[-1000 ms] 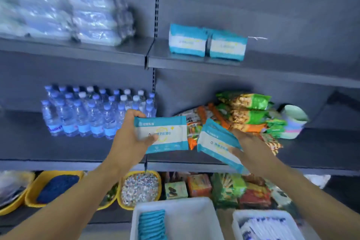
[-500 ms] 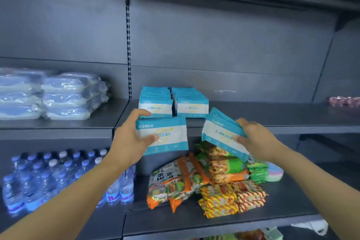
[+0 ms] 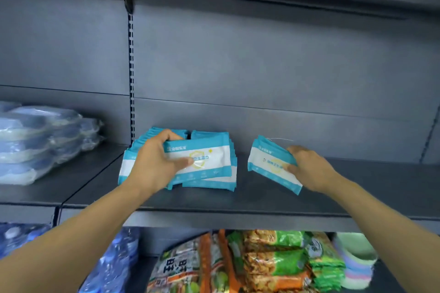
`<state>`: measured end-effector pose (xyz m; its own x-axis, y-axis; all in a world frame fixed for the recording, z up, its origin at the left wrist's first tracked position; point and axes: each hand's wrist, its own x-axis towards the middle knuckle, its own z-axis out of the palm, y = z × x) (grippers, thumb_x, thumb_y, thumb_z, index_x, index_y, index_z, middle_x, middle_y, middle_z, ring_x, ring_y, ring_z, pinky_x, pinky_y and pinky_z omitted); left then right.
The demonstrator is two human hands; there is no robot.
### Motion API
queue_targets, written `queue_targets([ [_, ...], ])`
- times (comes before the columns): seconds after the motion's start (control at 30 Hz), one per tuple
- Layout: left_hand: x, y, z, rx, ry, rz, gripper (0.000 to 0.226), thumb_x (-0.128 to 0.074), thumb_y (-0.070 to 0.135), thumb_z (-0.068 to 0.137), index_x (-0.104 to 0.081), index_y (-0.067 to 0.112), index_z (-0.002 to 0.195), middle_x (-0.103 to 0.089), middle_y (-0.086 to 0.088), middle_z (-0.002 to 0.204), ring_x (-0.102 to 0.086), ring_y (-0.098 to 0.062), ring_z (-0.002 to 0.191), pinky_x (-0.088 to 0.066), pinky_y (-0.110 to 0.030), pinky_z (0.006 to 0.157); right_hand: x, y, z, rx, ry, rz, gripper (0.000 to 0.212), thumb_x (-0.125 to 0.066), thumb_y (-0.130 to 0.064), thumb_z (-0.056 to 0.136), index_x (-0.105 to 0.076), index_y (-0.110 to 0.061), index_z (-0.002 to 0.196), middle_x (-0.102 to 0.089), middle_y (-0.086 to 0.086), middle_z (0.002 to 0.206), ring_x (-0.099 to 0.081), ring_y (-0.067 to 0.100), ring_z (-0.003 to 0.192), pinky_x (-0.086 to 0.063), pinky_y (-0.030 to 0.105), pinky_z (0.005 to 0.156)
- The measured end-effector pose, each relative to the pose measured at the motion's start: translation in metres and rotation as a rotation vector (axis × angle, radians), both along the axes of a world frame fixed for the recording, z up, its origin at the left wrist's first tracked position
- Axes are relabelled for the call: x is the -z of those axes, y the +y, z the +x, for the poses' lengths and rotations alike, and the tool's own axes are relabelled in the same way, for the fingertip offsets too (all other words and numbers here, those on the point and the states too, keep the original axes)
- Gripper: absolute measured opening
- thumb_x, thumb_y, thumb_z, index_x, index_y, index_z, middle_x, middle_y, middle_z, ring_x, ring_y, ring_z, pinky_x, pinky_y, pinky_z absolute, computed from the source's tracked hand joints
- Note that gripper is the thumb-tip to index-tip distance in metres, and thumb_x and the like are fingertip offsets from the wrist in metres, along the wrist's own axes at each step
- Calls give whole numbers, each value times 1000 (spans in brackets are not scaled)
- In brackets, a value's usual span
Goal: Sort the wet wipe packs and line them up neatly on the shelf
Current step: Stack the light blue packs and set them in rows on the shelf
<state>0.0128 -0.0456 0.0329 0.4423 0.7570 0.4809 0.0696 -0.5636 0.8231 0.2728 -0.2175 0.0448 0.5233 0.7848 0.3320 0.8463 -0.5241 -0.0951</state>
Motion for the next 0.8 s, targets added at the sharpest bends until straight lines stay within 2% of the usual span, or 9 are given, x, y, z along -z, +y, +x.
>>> queue_targets([
  [0.13, -8, 8, 25, 2, -6, 20, 32, -83, 7, 67, -56, 13, 82, -64, 5, 75, -57, -11, 62, -49, -23, 60, 1, 11, 22, 3, -1, -4, 24, -53, -23, 94, -47, -21, 117, -61, 2, 114, -58, 16, 79, -48, 28, 59],
  [0.33, -7, 20, 55, 45, -2, 1, 36, -85, 6, 66, -53, 19, 77, -66, 0, 78, -63, -18, 68, -56, -38, 69, 5, 13, 39, 59, -34, -3, 24, -51, -22, 94, -46, -21, 118, -62, 3, 114, -58, 18, 76, -44, 29, 55],
  [0.53, -3, 10, 72, 17, 16, -17, 39, -85, 9, 66, -50, 20, 78, -68, -6, 83, -67, -26, 70, -57, -51, 64, 11, 11, 54, 69, -58, -24, 30, -51, -23, 94, -44, -22, 123, -61, 2, 119, -57, 16, 78, -45, 30, 62],
  [0.63, 0, -3, 72, -16, 40, -3, 40, -86, 11, 66, -49, 23, 77, -68, -8, 86, -67, -31, 73, -56, -51, 67, 15, 10, 66, 44, -48, -24, 30, -52, -23, 93, -45, -21, 123, -61, 3, 118, -60, 18, 84, -46, 31, 67],
  [0.8, 9, -39, 76, -87, -7, -26, 43, -85, 8, 66, -46, 24, 77, -67, -6, 90, -66, -27, 77, -57, -47, 76, 17, -4, 82, -19, -82, 35, 35, -50, -21, 94, -44, -19, 129, -60, 7, 119, -58, 25, 94, -43, 37, 76],
])
